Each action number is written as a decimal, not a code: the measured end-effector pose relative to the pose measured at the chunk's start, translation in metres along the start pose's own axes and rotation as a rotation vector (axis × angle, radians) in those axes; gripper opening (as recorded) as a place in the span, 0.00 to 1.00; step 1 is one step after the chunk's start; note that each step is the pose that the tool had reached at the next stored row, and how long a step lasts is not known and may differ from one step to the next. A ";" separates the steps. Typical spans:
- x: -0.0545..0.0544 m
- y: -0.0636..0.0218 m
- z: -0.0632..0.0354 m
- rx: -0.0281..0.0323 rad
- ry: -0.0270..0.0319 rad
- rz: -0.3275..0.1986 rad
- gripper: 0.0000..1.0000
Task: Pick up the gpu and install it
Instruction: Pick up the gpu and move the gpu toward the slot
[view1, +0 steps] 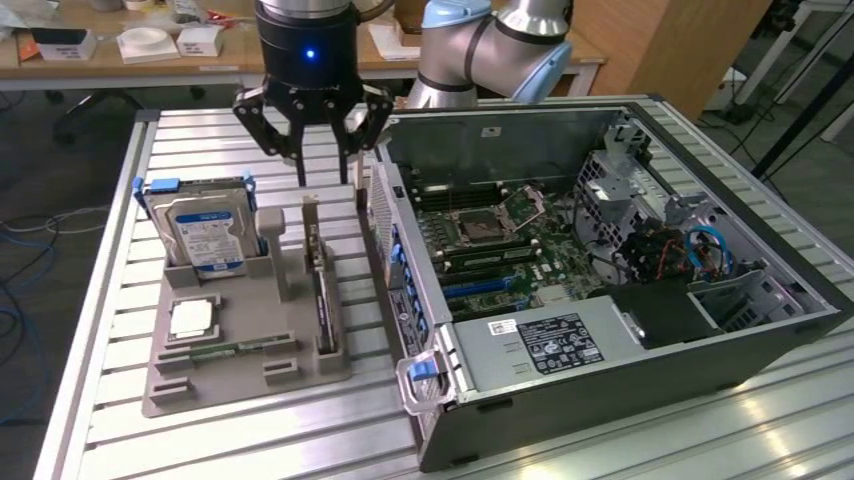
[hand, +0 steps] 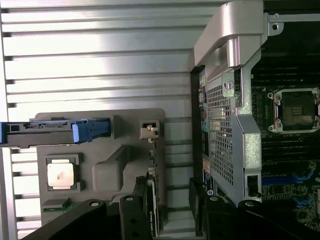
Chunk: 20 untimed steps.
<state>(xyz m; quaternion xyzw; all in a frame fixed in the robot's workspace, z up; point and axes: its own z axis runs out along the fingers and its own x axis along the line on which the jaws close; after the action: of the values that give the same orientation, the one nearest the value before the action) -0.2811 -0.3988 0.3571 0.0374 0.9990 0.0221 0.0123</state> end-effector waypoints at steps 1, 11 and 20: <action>0.000 0.0000 0.0006 0.0000 0.0000 0.000 0.47; 0.000 -0.0027 0.0046 -0.0002 -0.0002 0.000 0.47; 0.000 -0.0062 0.0071 -0.0001 -0.0001 0.000 0.47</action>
<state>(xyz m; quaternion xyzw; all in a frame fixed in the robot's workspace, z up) -0.2811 -0.4048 0.3497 0.0374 0.9990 0.0221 0.0124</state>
